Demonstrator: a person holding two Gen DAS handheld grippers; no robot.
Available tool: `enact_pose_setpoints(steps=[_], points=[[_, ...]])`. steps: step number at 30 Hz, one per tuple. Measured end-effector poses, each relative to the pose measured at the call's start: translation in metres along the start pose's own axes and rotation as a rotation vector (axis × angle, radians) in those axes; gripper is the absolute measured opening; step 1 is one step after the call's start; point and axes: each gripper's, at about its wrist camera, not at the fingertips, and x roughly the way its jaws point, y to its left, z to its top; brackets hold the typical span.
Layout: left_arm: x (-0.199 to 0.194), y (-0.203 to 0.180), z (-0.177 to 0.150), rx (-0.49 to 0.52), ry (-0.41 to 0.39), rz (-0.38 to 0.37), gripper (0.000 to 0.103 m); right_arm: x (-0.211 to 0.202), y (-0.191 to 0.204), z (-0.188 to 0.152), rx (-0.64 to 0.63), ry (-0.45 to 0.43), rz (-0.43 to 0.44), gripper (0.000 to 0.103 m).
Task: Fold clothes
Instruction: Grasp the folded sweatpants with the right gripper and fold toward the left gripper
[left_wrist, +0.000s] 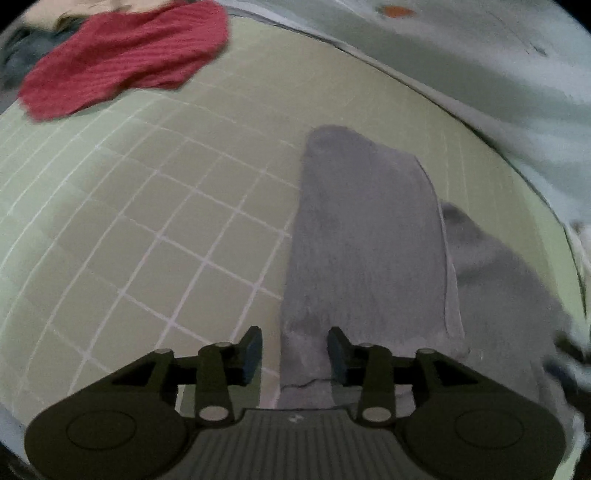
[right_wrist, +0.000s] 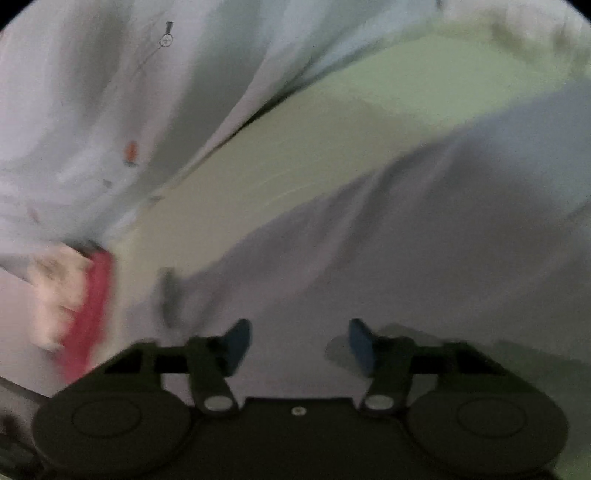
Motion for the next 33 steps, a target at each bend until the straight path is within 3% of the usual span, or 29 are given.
enact_pose_setpoints(steps=[3,6,11,13,20,21,22,24,33], points=[[0.004,-0.001,0.007,0.084,0.026,-0.022,0.044,0.041,0.02,-0.011,0.013,0.092,0.069,0.029],[0.006,0.0,0.012,0.153,0.051,-0.047,0.045,0.07,0.051,-0.026,-0.064,0.151,0.092,0.028],[0.01,0.001,0.02,0.24,0.078,-0.091,0.047,0.096,0.086,-0.041,-0.139,0.177,0.111,0.036],[0.01,0.0,0.019,0.274,0.084,-0.106,0.052,0.099,0.093,-0.04,-0.148,0.155,0.11,0.048],[0.009,-0.002,0.014,0.334,0.092,-0.143,0.061,0.112,0.122,-0.046,-0.308,0.104,0.071,0.051],[0.009,0.0,0.014,0.326,0.091,-0.148,0.061,0.116,0.126,-0.046,-0.335,0.115,0.078,0.047],[0.009,0.001,0.014,0.314,0.09,-0.153,0.061,0.119,0.13,-0.047,-0.36,0.126,0.083,0.028],[0.009,0.004,0.014,0.288,0.086,-0.161,0.061,0.123,0.134,-0.05,-0.395,0.153,0.066,0.006],[-0.001,0.004,0.0,0.238,0.078,-0.126,0.061,0.068,0.143,-0.064,-0.521,-0.002,0.007,0.005]])
